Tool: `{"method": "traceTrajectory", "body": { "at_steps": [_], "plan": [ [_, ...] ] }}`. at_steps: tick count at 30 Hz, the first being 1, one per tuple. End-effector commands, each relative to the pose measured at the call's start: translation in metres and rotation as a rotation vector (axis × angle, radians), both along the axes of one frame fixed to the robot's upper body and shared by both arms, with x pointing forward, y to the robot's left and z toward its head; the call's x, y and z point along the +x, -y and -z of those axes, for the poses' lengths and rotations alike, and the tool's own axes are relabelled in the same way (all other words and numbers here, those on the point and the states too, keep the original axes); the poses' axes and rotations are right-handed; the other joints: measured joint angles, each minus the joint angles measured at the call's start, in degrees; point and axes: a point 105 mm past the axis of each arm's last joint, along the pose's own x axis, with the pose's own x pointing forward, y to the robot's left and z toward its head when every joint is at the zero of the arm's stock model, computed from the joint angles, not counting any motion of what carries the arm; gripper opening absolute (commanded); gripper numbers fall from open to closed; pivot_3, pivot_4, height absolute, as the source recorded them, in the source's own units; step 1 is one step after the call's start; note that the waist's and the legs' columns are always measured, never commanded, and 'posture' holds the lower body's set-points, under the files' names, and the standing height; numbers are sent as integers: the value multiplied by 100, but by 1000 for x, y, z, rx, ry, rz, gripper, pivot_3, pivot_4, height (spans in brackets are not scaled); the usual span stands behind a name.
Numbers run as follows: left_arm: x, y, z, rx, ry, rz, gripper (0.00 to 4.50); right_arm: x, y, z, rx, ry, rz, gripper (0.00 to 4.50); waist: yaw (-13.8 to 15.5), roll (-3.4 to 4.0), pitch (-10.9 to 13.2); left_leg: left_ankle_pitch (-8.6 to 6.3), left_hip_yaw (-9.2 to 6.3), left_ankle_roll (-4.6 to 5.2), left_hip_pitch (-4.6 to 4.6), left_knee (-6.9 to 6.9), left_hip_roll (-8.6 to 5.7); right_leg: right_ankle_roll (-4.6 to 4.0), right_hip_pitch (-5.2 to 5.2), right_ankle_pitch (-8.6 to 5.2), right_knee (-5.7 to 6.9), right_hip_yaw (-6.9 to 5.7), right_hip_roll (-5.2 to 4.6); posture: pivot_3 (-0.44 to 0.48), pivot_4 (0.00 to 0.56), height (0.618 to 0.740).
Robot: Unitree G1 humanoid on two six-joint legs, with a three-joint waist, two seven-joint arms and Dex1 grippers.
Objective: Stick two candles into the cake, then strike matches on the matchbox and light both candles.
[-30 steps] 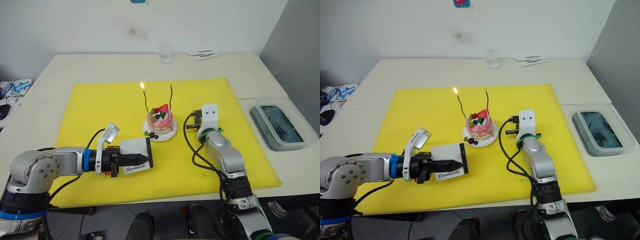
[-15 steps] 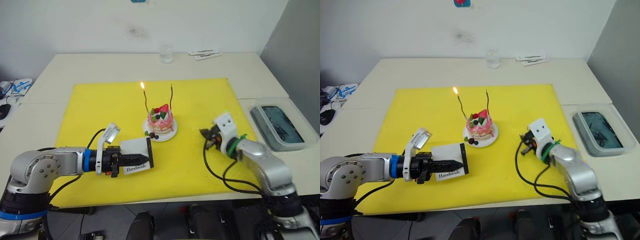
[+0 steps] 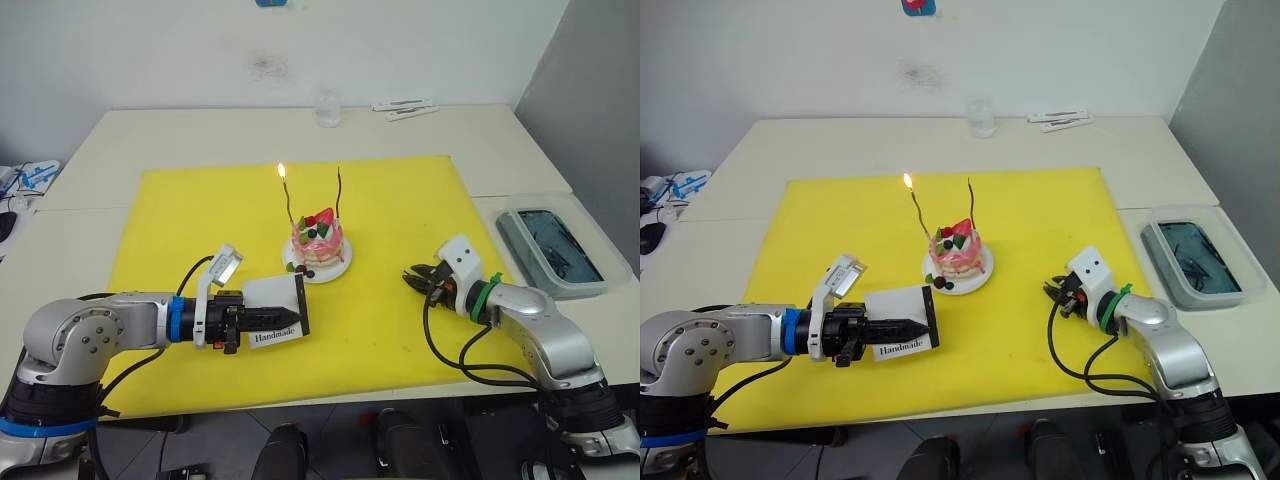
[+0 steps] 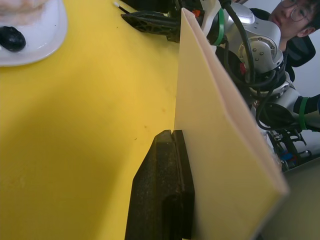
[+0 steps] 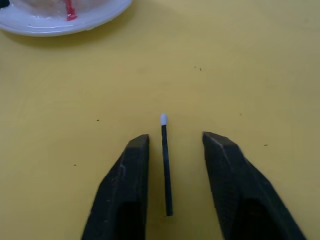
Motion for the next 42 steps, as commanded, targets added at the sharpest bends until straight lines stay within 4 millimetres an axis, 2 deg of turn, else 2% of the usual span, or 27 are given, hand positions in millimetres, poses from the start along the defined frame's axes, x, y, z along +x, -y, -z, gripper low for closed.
{"method": "traceTrajectory", "body": {
  "at_steps": [1, 15, 20, 23, 27, 31, 35, 40, 42],
  "plan": [
    [-1, 2, -7, -10, 26, 20, 0, 1, 4, -3, 15, 27, -16, 1924, 0, 0, 0, 0, 0, 0, 0, 0, 0, 0, 0, 0, 0, 0, 0, 0, 150, 740],
    [-1, 2, -8, -10, 28, 22, 0, 4, 4, 4, 41, 73, -37, 1924, 2, 0, 0, 0, 0, 0, 2, 1, 0, 0, 2, 1, 2, 0, 0, 0, 150, 740],
    [-1, 2, -7, -9, 27, 23, 0, 4, 5, 12, 7, 45, -39, 1924, 1, -1, -1, 0, -1, 0, 5, 4, 0, 0, 3, 1, 6, 0, 0, 0, 150, 740],
    [-1, 2, -7, -10, 27, 22, 0, 4, 3, 12, 25, 36, -37, 1341, 2, -2, -1, 0, -1, 0, 7, 4, 0, 0, 5, 1, 7, 0, 1, 0, 150, 740],
    [-2, 2, -7, -11, 25, 23, 0, 5, 2, 11, 43, 30, -34, 76, 2, -2, -1, 0, 0, 0, 7, 5, 0, 0, 5, 1, 7, 1, 1, 0, 150, 740],
    [-2, 2, -7, -10, 23, 21, 0, 4, 3, 9, 42, 35, -36, 31, 2, -2, -2, 0, -1, 0, 8, 6, 0, 1, 5, 2, 8, 0, 1, 0, 150, 740],
    [-1, 1, -7, -10, 21, 17, 0, 3, 4, 0, 58, 58, -41, 31, 2, -2, -1, 0, -1, 0, 7, 6, 0, 1, 5, 2, 9, 0, 1, 0, 150, 740],
    [-1, 4, -7, -20, 14, 22, 0, -13, -6, -34, 35, 140, -142, 31, 11, 0, 0, 0, -1, -1, 2, 4, -1, -1, 2, 1, 8, 0, 0, 0, 150, 740],
    [0, 9, -7, -23, 12, 33, 0, -25, -15, -49, -3, 170, -225, 31, 15, 0, 0, 0, -2, -1, 1, 3, -1, -2, 1, 0, 6, 0, -1, 0, 150, 740]
  ]
}}
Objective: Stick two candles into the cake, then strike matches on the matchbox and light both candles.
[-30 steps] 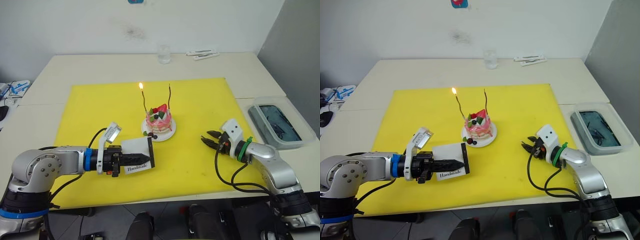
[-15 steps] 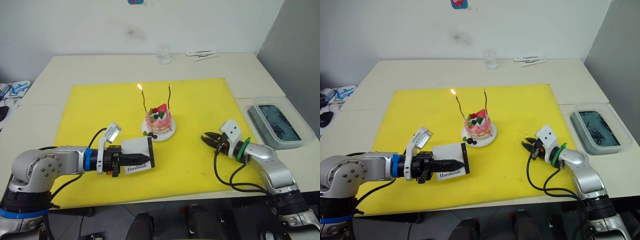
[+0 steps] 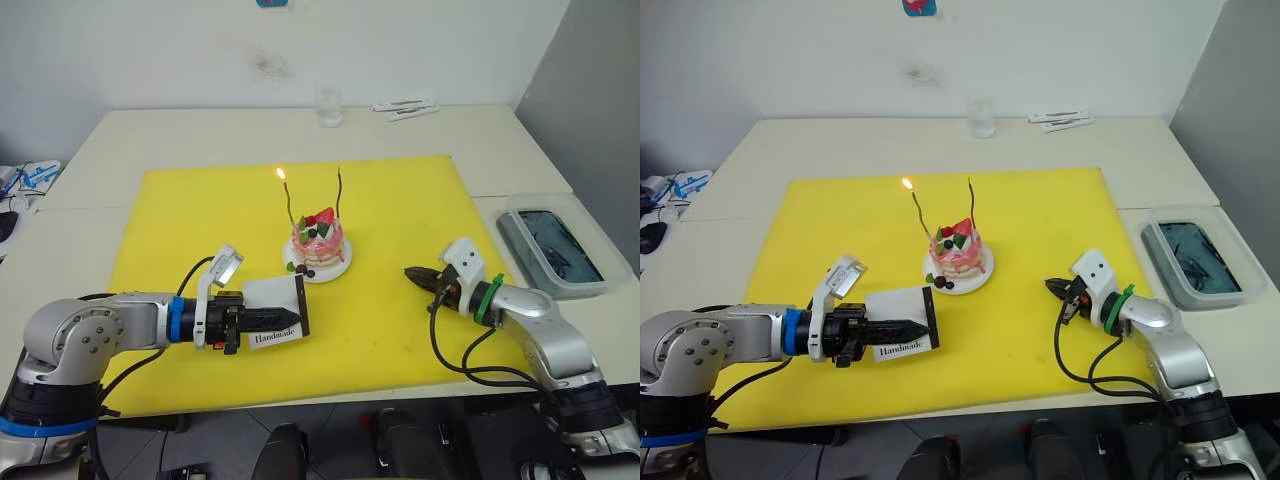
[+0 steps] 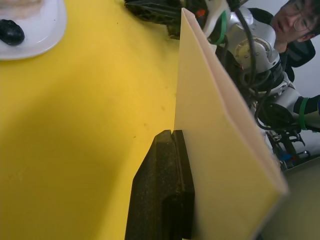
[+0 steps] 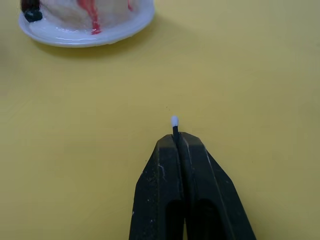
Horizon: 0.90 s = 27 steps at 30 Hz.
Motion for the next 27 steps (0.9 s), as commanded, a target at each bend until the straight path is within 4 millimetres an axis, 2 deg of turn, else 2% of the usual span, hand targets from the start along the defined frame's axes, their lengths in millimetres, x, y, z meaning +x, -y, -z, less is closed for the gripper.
{"method": "traceTrajectory", "body": {
  "at_steps": [1, 6, 8, 11, 18, 27],
  "plan": [
    [2, 10, -9, -22, 27, 32, 0, -20, -18, -38, -39, 102, -140, 31, 11, 0, 0, 0, -1, 0, -1, 0, 0, 0, 0, 0, 0, 0, 0, 0, 150, 740],
    [12, 22, -18, -59, 45, 43, 0, -39, -38, -60, -88, 140, -265, 31, 15, -2, -1, 0, -4, 0, 1, 3, 0, 3, 2, 1, -1, -4, 0, 0, 150, 740],
    [17, 30, -21, -76, 47, 55, 0, -46, -53, -72, -114, 168, -344, 31, 13, -1, 0, 0, -4, 0, 1, 3, 0, 3, 2, 2, 0, -3, 1, 0, 150, 740],
    [22, 36, -21, -84, 43, 60, 0, -52, -68, -80, -152, 202, -426, 31, 12, -2, -1, 0, -5, -1, 1, 5, -1, 6, 2, 3, 1, -4, 1, 0, 150, 740],
    [27, 39, -21, -83, 37, 61, 0, -54, -91, -80, -197, 239, -529, 31, 16, -1, -1, 1, -6, -1, -7, 2, -1, 0, -1, 0, -5, -5, -1, 0, 150, 740],
    [26, 35, -19, -78, 36, 45, 0, -50, -95, -77, -230, 255, -555, 31, 27, -1, -1, 1, -6, -1, -5, 2, -4, 1, -1, 0, -3, -6, -5, 0, 150, 740]
  ]
}}
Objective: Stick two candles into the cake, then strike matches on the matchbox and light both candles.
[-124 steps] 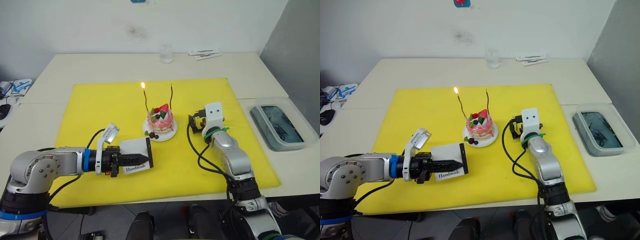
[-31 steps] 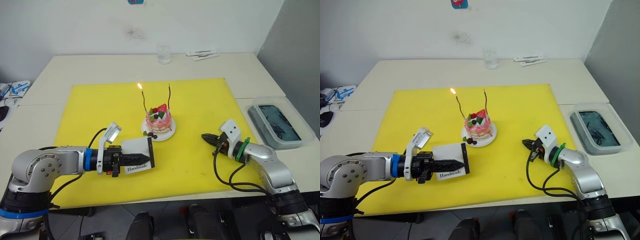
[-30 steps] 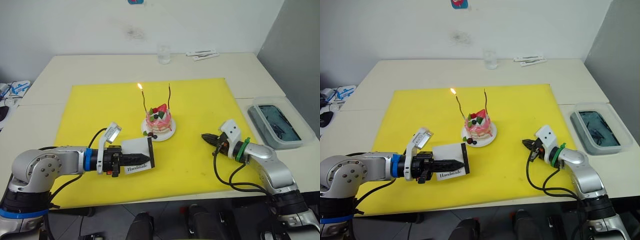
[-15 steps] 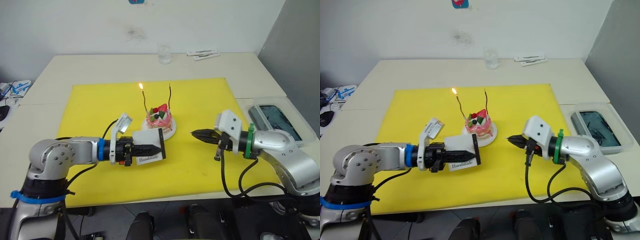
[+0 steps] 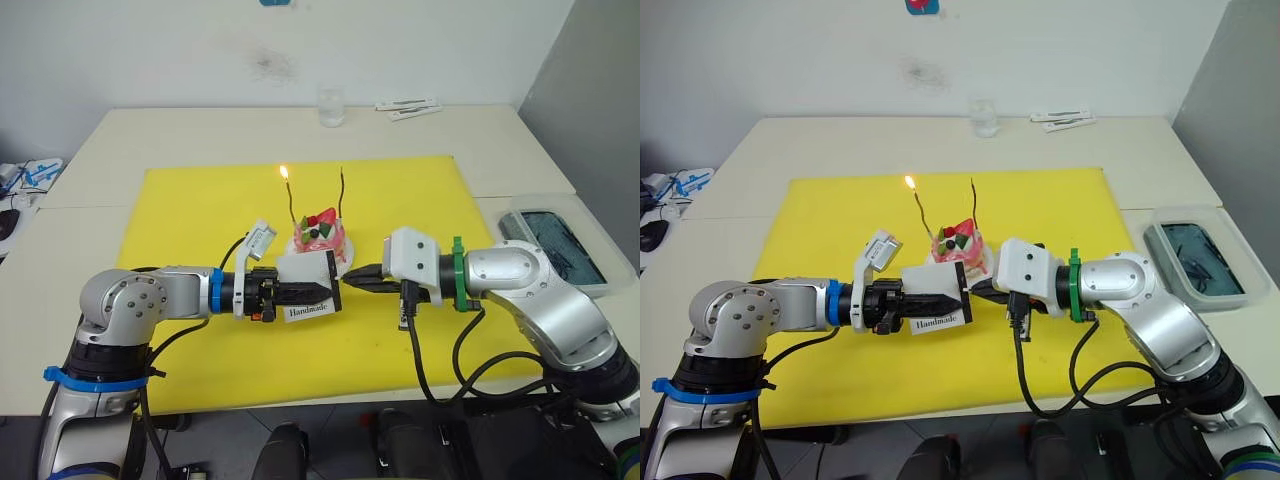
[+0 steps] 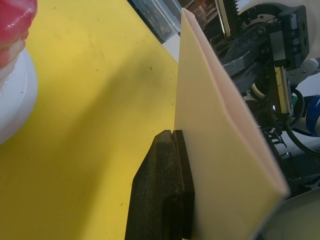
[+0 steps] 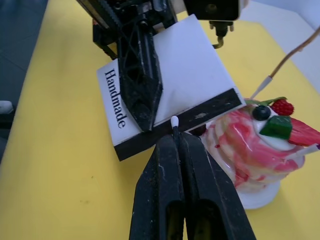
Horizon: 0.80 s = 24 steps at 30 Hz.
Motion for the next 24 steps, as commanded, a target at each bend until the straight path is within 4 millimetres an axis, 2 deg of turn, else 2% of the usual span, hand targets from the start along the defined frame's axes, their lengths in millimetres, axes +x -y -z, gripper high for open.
{"method": "traceTrajectory", "body": {
  "at_steps": [1, 24],
  "plan": [
    [-1, -2, -4, -1, 19, -3, 0, 0, -2, -8, 1, 52, -22, 31, 0, 0, 0, 0, 0, 0, 0, 0, 0, 0, 0, 0, 0, 0, 0, 0, 150, 740],
    [-3, 0, -10, -34, 32, 20, 0, 8, -4, 10, -76, 64, -51, 31, -1, 0, 0, 0, 0, 0, 0, 1, 0, 0, 0, 0, 0, 0, 0, 0, 150, 740]
  ]
}}
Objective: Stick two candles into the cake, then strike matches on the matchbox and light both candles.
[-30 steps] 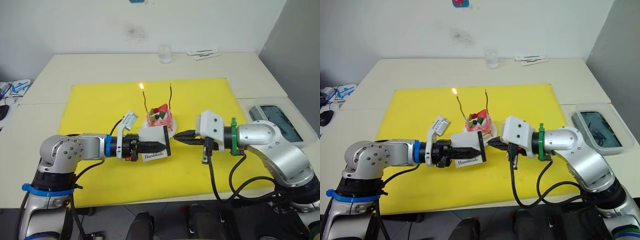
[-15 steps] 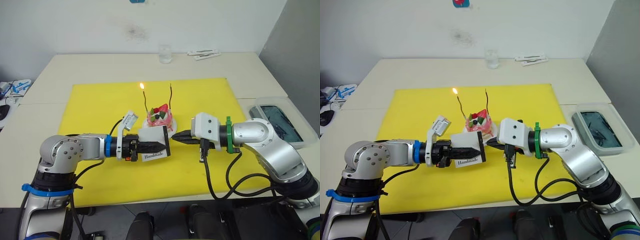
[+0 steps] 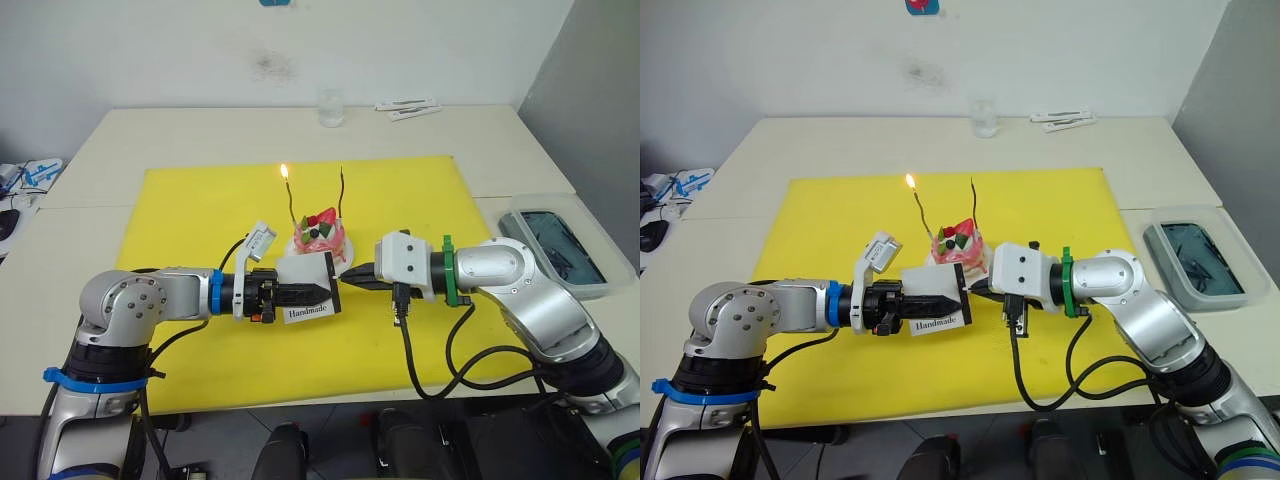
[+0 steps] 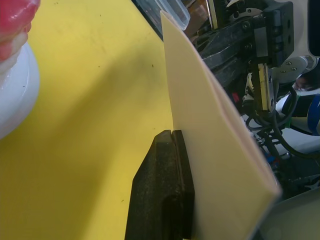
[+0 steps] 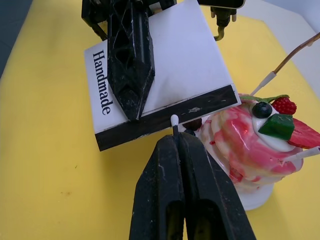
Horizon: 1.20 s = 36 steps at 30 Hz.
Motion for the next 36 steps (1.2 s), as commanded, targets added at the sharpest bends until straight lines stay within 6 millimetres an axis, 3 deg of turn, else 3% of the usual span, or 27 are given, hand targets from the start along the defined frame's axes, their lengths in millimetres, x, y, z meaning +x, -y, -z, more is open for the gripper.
{"method": "traceTrajectory", "body": {
  "at_steps": [1, 5, 8, 10, 13, 26, 36],
  "plan": [
    [-2, 1, -12, -40, 44, 20, 0, -3, -1, 1, -32, 14, -30, 31, 0, 0, 0, 0, -1, 0, 0, 0, 0, 0, 0, 0, 0, 0, 0, 0, 150, 740],
    [-1, 1, -13, -44, 52, 12, 0, -11, 2, 12, -78, -6, -66, 31, 1, 0, 0, 0, 0, 0, 0, 0, 0, 0, 0, 0, 0, 0, 0, 0, 150, 740],
    [6, -2, -19, -61, 70, -17, 0, -35, 15, 42, -206, -78, -138, 31, 21, -1, -1, 0, -1, 0, -1, 0, 0, 0, 0, 0, -1, -1, 0, 0, 150, 740],
    [14, -7, -25, -81, 81, -50, 0, -48, 18, 48, -218, -109, -162, 31, 73, -2, -1, 0, -5, 0, -2, -1, 0, -2, 2, -2, -5, -6, 0, 0, 150, 740],
    [18, -9, -28, -83, 86, -68, 0, -49, 16, 43, -194, -104, -155, 31, 40, -2, -1, 0, 2, 0, -2, 2, -1, 0, -2, -1, -3, -1, -1, 0, 150, 740],
    [9, -9, -16, -51, 64, -58, 0, -13, 11, -16, -3, -30, 4, 31, 16, -2, -1, 1, -2, -1, 2, 3, 0, 2, 2, 4, 3, -1, 0, 0, 150, 740],
    [8, -7, -16, -49, 66, -49, 0, -6, -1, -17, -11, -17, 11, 31, 20, -2, -1, 1, -4, 0, 2, 2, -1, 0, 1, 3, 2, -4, -1, 0, 150, 740]
  ]
}}
